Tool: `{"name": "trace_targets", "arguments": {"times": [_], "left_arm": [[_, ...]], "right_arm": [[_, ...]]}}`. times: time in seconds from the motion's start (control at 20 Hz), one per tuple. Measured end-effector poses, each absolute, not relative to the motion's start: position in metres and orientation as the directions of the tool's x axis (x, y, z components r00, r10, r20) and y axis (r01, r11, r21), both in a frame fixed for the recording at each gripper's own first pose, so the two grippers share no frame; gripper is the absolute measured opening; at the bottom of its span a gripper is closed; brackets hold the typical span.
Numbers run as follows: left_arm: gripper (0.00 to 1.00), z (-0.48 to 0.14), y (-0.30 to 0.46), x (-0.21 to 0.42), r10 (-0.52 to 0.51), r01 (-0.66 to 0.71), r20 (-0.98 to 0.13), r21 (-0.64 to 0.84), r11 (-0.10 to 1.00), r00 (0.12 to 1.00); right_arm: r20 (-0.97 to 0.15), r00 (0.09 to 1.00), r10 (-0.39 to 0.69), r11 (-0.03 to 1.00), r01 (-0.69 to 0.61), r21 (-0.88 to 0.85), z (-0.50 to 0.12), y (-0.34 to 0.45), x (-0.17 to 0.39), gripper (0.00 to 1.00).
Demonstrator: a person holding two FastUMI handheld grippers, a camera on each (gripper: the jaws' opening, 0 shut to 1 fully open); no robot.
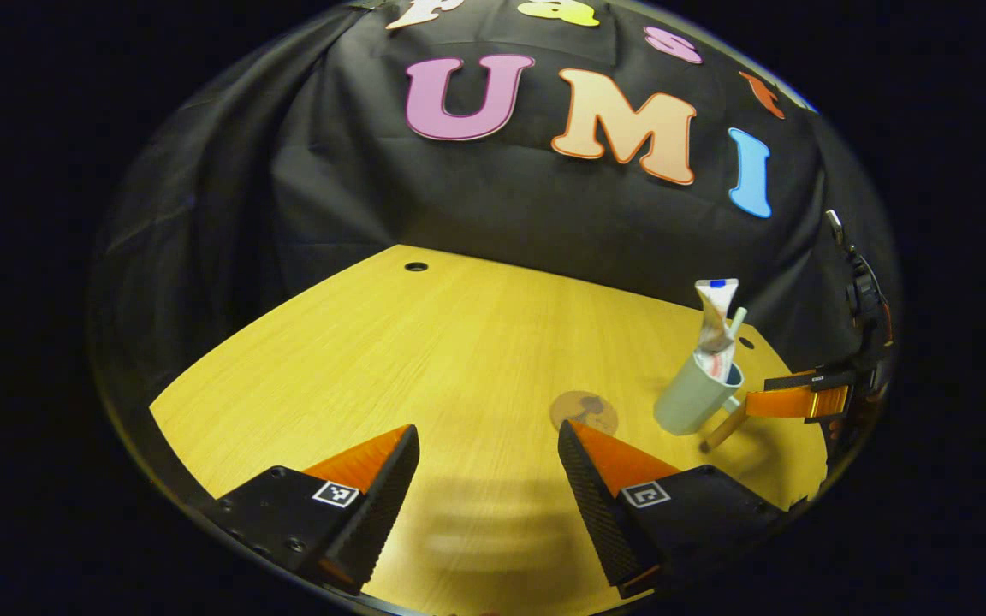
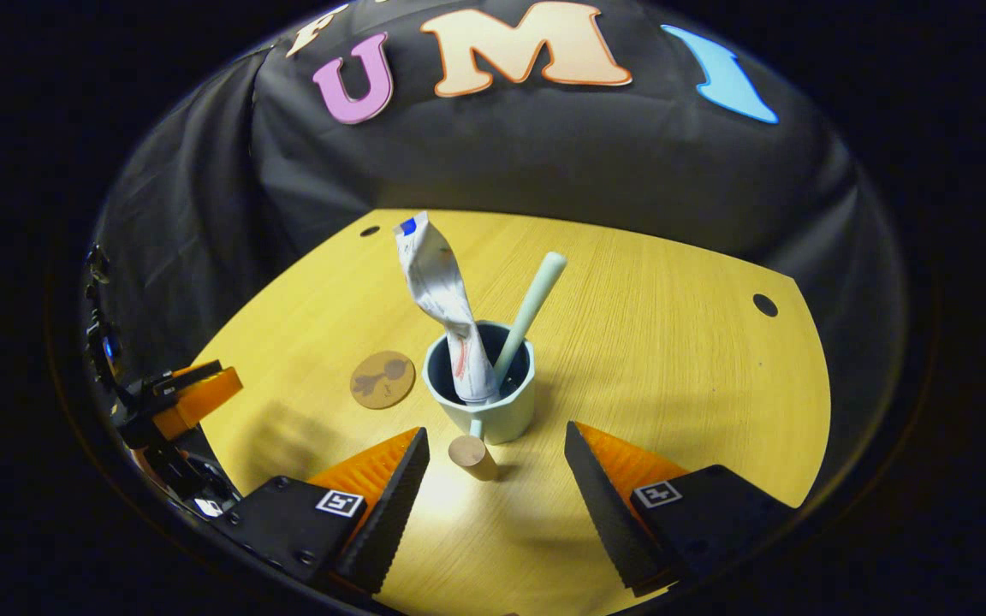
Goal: Put the toothbrush and toothpaste on the desktop into the cup, then pick up the cup and place it on the coaster on the desktop.
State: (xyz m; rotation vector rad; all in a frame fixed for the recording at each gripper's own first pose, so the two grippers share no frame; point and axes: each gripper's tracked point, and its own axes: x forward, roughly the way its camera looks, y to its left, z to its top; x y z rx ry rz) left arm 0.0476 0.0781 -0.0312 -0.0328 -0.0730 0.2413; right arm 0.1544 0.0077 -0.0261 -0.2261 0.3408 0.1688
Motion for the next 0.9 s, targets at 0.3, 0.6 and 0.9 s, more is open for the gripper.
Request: {"name": "trace_targets", "arguments": {"times": [0.3, 0.6, 0.9], "left_arm": [[0.95, -0.053, 0.115, 0.03, 0.337, -0.335, 0.006, -0.095, 0.937, 0.941], [0.94, -0.062, 0.127, 0.025, 0.366, -0.366, -0.018, -0.084, 0.927, 0.931], [0.95, -0.064, 0.127, 0.027, 0.347, -0.349, -0.036, -0.087, 0.933, 0.937]], "right_arm": [[-0.519, 0.854, 0.036, 0.943, -0.2, -0.264, -0.053, 0.012, 0.178, 0.94], [-0.595, 0.804, -0.018, 0.933, -0.2, -0.299, -0.069, 0.017, 0.195, 0.88], [-0.63, 0.774, -0.057, 0.931, -0.186, -0.313, -0.076, 0.014, 0.199, 0.57]]}}
